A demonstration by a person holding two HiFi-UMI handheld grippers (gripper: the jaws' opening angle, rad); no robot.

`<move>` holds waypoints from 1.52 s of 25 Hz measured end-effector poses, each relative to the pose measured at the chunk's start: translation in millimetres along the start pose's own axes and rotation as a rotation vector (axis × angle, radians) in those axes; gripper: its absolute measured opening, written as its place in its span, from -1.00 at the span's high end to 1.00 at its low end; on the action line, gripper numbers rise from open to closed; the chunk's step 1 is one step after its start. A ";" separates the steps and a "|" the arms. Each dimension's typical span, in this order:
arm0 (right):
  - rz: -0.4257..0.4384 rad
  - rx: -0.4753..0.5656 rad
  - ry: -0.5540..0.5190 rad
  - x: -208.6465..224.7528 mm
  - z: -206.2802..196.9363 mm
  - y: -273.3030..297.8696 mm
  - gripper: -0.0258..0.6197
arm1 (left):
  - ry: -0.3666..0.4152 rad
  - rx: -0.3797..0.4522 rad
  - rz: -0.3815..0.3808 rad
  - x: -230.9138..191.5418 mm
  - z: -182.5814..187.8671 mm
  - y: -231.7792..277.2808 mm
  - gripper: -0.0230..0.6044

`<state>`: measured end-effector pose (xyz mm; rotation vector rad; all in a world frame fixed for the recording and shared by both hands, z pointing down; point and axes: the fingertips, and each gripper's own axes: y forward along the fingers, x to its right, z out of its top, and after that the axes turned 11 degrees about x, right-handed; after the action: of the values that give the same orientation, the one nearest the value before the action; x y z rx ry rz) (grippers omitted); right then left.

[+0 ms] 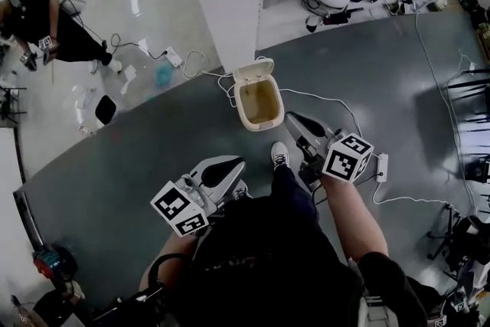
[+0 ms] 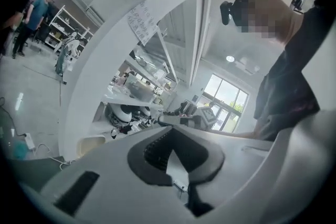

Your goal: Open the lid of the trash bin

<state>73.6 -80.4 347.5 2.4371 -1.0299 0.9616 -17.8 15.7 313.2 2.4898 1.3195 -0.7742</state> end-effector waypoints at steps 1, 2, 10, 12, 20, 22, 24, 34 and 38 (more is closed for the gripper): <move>0.028 0.017 -0.008 -17.7 5.2 -4.4 0.91 | 0.005 0.006 -0.005 3.4 4.1 -1.0 0.92; 0.053 0.031 -0.016 -34.8 9.2 -9.4 0.91 | 0.008 0.012 -0.012 7.6 7.3 -2.3 0.92; 0.197 0.090 -0.158 -141.9 20.2 -50.6 0.91 | 0.048 0.034 -0.090 48.7 22.5 -9.4 0.92; 0.217 0.099 -0.188 -161.1 17.9 -60.5 0.91 | 0.051 0.043 -0.111 59.6 24.7 -11.8 0.92; 0.265 0.087 -0.259 -207.3 -12.0 -76.8 0.91 | -0.004 0.090 -0.162 85.8 40.7 -28.2 0.92; 0.264 0.078 -0.252 -212.7 -22.1 -77.8 0.91 | -0.013 0.092 -0.165 90.1 38.4 -35.2 0.92; 0.266 0.074 -0.212 -217.6 -32.3 -79.1 0.91 | -0.023 0.085 -0.163 93.3 32.9 -42.9 0.92; 0.254 0.086 -0.168 -225.1 -48.1 -82.6 0.90 | -0.026 0.071 -0.155 92.6 25.3 -61.8 0.92; 0.258 0.077 -0.174 -230.8 -50.1 -82.1 0.90 | -0.023 0.077 -0.148 94.7 26.7 -66.7 0.92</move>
<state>-8.0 119.2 220.8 2.5301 -1.4204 0.8915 -38.3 109.2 242.7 2.4541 1.5063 -0.8995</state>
